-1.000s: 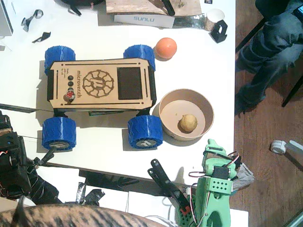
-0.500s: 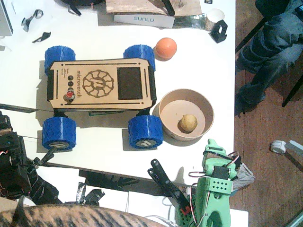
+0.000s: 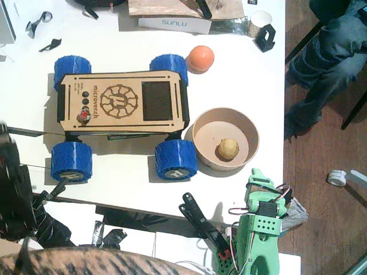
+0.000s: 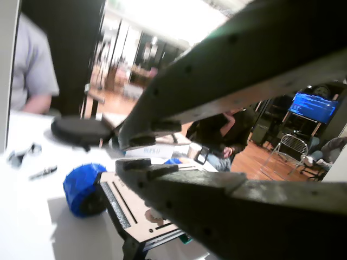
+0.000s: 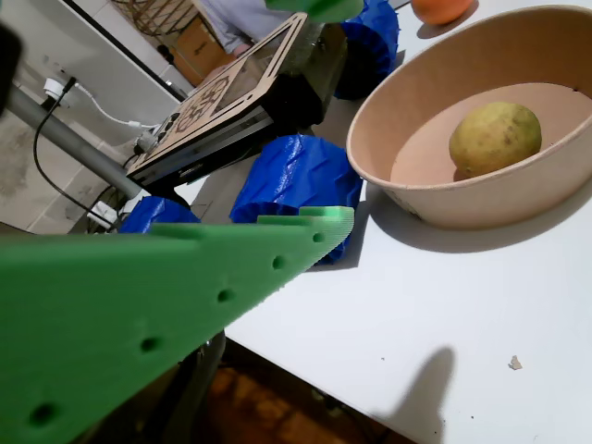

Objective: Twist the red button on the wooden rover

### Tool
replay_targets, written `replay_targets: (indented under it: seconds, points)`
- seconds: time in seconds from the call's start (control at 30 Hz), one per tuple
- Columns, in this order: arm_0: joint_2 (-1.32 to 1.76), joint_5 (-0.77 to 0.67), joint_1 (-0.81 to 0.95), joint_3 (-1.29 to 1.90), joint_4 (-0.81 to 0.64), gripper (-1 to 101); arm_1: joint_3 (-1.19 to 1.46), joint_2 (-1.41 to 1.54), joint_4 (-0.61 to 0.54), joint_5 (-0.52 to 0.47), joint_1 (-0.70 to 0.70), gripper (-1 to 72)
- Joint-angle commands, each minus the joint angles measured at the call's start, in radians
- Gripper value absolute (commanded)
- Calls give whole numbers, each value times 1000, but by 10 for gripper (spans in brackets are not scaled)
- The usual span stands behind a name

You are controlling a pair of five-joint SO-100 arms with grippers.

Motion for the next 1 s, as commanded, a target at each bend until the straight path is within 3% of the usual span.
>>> replay_targets:
  seconds: [0.0, 0.2, 0.37, 0.67, 0.97]
  points:
    - [-207, 6, 6, -18, -81, 0, -6, -5, -5, 0, 5, 204]
    - [-388, 6, 9, -20, -175, 0, -6, -5, -5, 0, 5, 204]
    - [-537, 6, 49, -95, -172, 0, -6, -5, -5, 0, 5, 204]
    - [-848, -6, 322, -359, -60, 0, -6, -5, -5, 0, 5, 204]
    - [-1103, -9, 538, -446, -74, 0, -6, -5, -5, 0, 5, 204]
